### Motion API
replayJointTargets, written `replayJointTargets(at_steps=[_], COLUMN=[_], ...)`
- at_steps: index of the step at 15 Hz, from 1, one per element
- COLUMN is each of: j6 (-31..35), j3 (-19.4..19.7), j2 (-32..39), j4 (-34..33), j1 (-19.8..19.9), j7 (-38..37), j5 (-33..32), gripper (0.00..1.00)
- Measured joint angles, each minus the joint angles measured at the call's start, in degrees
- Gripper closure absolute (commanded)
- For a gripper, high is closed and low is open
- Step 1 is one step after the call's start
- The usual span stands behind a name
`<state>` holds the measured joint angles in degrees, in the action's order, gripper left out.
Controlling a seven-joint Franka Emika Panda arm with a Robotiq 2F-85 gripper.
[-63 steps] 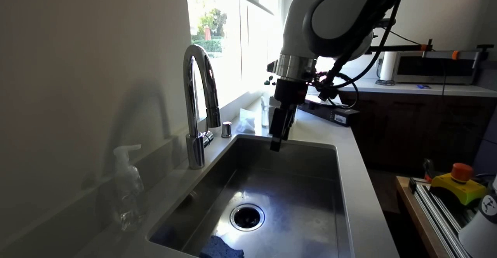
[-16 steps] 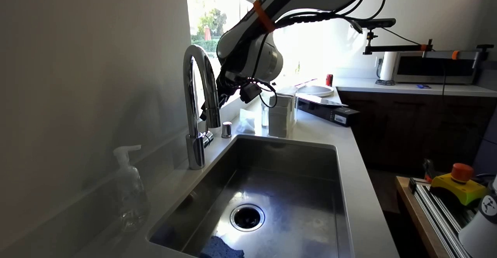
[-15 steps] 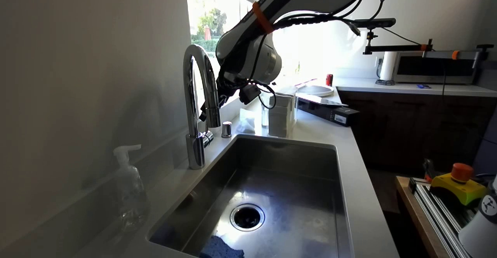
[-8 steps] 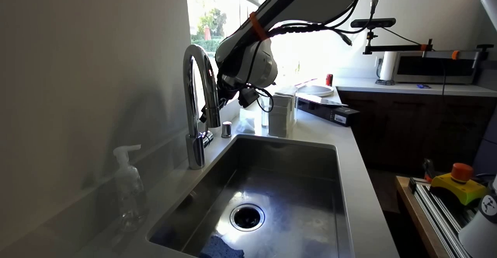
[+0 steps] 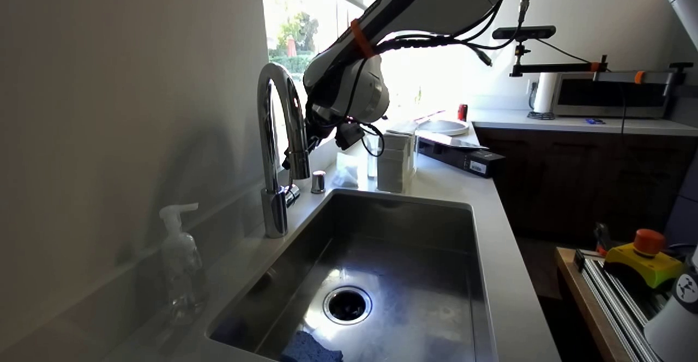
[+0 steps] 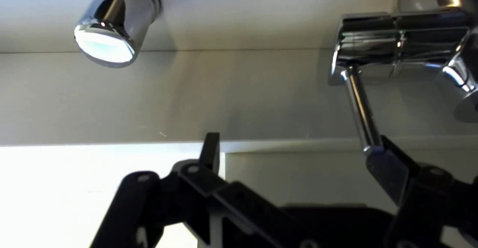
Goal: Open the tap
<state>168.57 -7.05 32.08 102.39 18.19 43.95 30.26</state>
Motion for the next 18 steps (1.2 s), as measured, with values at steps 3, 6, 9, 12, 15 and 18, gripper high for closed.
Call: replayJointTargets(at_steps=[3, 6, 9, 12, 15, 18], j6=[0.00, 0.00, 0.00, 0.00, 0.00, 0.00], j3=[0.22, 0.75, 1.31, 1.52, 1.48, 1.19], j2=[0.23, 0.56, 0.72, 0.75, 0.73, 0.56], j4=[-0.22, -0.54, -0.79, -1.04, -1.34, -1.53], j1=[-0.01, -0.02, -0.02, -0.02, 0.09, 0.38], j7=[0.00, 0.00, 0.00, -0.01, -0.01, 0.00], j5=[-0.12, -0.18, -0.18, -0.18, -0.15, -0.15], gripper=[0.00, 0.00, 0.00, 0.00, 0.00, 0.00])
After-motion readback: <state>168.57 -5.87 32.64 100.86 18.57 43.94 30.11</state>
